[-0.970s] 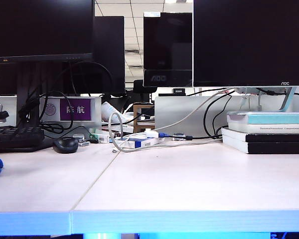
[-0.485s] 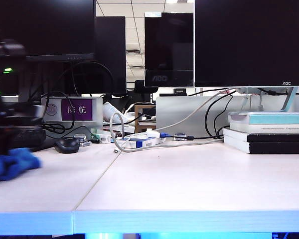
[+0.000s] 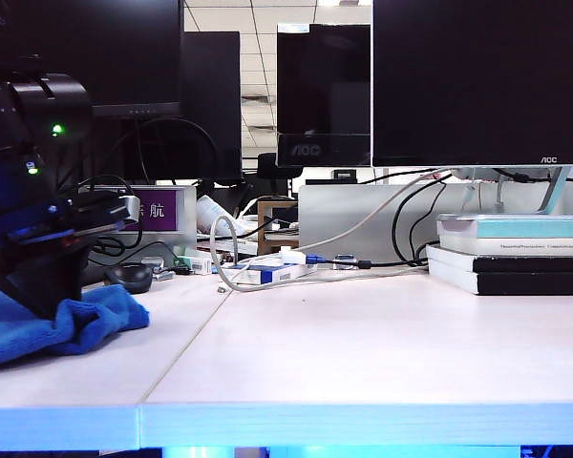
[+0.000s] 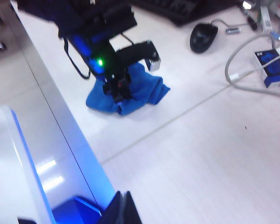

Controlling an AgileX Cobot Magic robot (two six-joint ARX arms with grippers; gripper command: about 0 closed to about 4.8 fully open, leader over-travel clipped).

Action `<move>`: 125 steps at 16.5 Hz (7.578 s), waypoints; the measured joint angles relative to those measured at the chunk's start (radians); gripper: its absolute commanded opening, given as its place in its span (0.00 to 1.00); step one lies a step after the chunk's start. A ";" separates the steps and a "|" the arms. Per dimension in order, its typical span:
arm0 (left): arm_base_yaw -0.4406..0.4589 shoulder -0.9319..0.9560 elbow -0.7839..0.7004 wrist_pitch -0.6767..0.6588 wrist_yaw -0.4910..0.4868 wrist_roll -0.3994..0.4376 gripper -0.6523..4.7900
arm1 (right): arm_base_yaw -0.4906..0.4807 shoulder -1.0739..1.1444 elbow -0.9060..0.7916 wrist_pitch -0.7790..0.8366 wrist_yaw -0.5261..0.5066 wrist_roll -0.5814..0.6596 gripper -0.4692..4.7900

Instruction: Wipe the table from left to right using the rag.

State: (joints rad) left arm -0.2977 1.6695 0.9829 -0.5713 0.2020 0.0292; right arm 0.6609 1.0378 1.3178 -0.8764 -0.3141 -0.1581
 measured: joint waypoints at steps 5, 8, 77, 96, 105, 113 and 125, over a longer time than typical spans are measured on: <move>-0.005 0.001 0.000 -0.011 0.032 0.000 0.11 | 0.000 0.000 0.000 -0.034 0.001 -0.031 0.09; -0.011 0.001 0.000 -0.015 0.034 0.000 0.11 | 0.000 0.000 0.000 -0.034 0.003 -0.031 0.09; -0.692 0.678 0.932 -0.027 0.128 -0.232 0.11 | -0.043 -0.126 0.018 -0.308 0.575 0.241 0.09; -0.762 0.842 1.151 0.049 0.185 -0.364 0.11 | -0.043 -0.126 0.018 -0.288 0.575 0.241 0.09; -0.776 0.866 1.150 0.155 0.243 -0.483 0.11 | -0.043 -0.126 0.018 -0.288 0.556 0.241 0.09; -0.777 0.933 1.217 0.244 0.271 -0.605 0.11 | -0.043 -0.127 0.018 -0.280 0.538 0.241 0.09; -0.787 0.964 1.260 0.280 0.282 -0.649 0.11 | -0.043 -0.143 0.018 -0.264 0.537 0.241 0.09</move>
State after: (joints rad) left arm -1.0851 2.6335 2.2433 -0.2913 0.4835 -0.6201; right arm 0.6182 0.8948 1.3361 -1.1400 0.2230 0.0826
